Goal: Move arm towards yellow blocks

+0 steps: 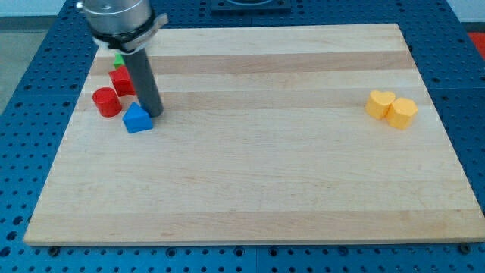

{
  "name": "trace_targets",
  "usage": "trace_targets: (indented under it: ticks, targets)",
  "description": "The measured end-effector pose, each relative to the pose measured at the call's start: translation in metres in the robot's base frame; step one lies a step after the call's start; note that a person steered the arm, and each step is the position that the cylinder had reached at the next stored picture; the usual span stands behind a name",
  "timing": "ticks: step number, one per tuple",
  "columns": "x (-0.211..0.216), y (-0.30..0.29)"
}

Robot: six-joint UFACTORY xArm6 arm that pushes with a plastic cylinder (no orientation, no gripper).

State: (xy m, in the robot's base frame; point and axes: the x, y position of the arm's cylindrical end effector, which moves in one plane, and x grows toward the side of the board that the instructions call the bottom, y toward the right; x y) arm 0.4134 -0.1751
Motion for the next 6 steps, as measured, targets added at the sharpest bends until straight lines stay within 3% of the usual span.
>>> trace_targets:
  ticks: [2,3,5,6]
  targets:
    - [0.000,-0.014]
    - [-0.022,0.065]
    - [-0.080,0.316]
    - [-0.081,0.440]
